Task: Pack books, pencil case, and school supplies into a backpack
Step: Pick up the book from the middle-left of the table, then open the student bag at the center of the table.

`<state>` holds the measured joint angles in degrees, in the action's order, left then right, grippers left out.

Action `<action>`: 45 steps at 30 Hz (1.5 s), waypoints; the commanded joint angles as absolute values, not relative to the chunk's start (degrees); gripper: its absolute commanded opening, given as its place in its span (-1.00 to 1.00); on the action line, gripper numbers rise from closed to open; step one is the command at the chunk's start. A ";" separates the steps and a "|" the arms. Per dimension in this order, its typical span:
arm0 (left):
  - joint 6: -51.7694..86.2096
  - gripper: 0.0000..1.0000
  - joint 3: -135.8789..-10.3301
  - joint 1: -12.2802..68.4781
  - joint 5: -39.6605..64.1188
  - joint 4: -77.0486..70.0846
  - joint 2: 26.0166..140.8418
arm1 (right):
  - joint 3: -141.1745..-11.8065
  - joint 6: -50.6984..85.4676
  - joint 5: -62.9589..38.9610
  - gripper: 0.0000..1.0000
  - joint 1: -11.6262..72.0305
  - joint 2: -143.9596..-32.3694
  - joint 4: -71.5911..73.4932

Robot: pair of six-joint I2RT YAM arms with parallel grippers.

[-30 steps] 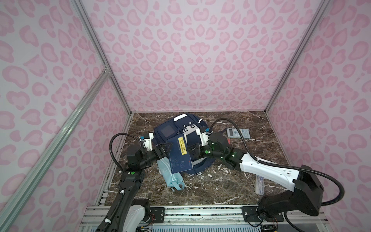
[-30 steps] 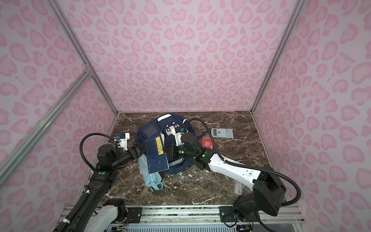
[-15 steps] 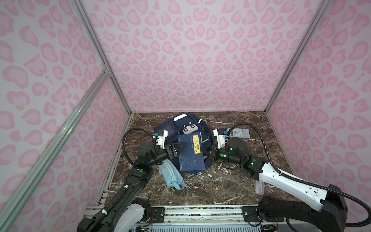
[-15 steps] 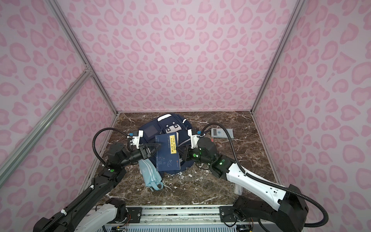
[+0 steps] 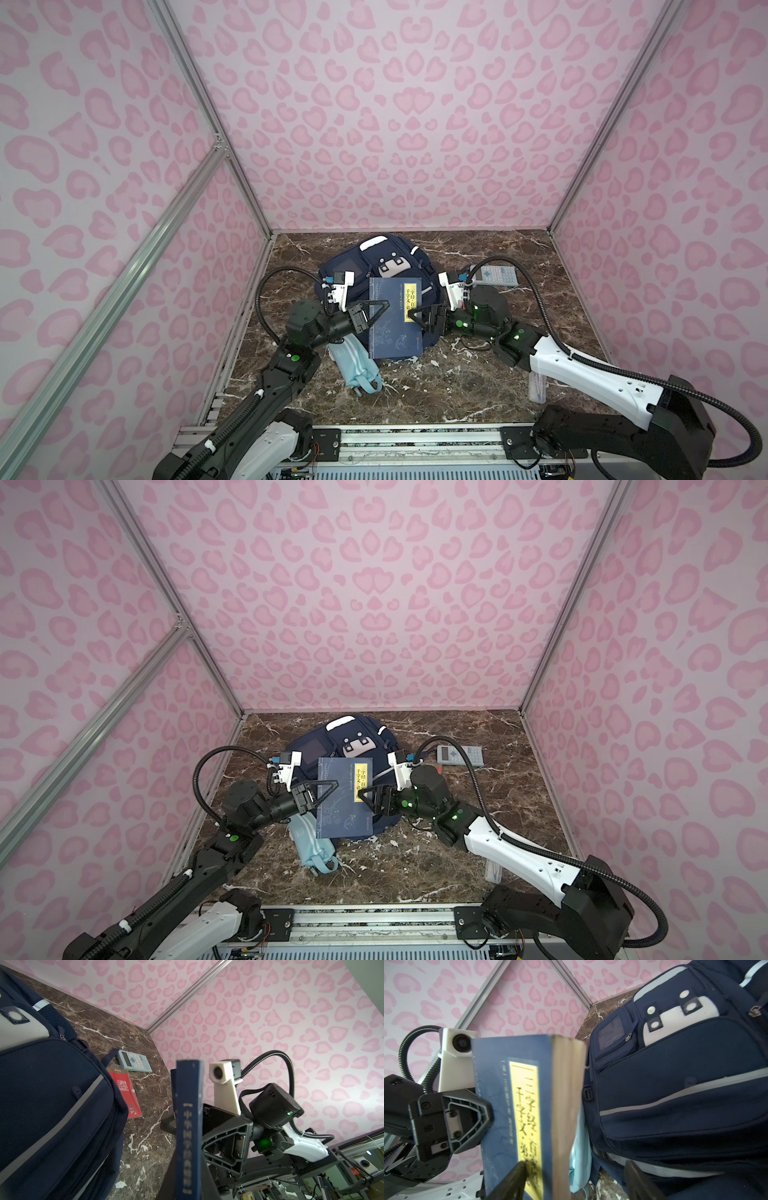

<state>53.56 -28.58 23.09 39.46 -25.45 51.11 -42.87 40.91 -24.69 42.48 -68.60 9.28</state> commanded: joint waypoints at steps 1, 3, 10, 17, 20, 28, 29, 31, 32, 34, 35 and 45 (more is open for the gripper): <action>58.53 -0.93 -28.21 24.31 42.15 -36.21 52.07 | -40.75 40.54 -32.28 0.54 41.54 -69.49 20.53; 58.82 -0.93 -28.46 25.37 42.04 -37.22 53.30 | -40.03 40.86 -34.71 0.41 41.22 -69.96 24.05; 56.30 -0.64 -29.21 26.94 40.47 -36.79 57.68 | -33.87 43.77 -35.68 -1.00 37.83 -66.75 29.71; 32.61 0.65 -41.28 31.61 11.85 5.44 62.09 | -34.10 39.42 -16.66 -1.00 32.73 -52.69 0.52; 26.38 0.37 -46.21 33.93 5.58 11.71 68.81 | -32.25 39.54 -10.39 -1.00 28.42 -44.67 -7.50; 14.02 0.40 -62.83 43.92 -16.84 24.51 90.94 | -31.59 35.98 -16.27 -1.00 12.32 -32.44 -21.13; 13.54 0.45 -64.64 44.76 -19.25 25.38 93.14 | -31.12 35.98 -17.82 -1.00 10.73 -31.87 -21.37; 12.10 0.50 -66.91 45.59 -20.22 25.67 96.81 | -30.14 36.14 -20.04 -1.00 8.80 -31.07 -21.43; 11.61 0.51 -67.81 45.92 -20.12 25.85 98.55 | -29.74 36.21 -20.74 -1.00 8.04 -30.72 -21.54; 11.60 0.56 -69.62 46.54 -21.98 26.87 101.57 | -29.04 36.43 -21.60 -1.00 7.44 -30.35 -21.49; 11.23 0.57 -70.23 46.93 -22.86 26.98 102.91 | -28.67 36.62 -22.31 -1.00 7.43 -30.24 -21.00; 10.52 -0.93 -75.08 46.35 -16.95 28.90 97.16 | -17.62 54.15 -24.58 -1.00 14.49 -34.45 2.16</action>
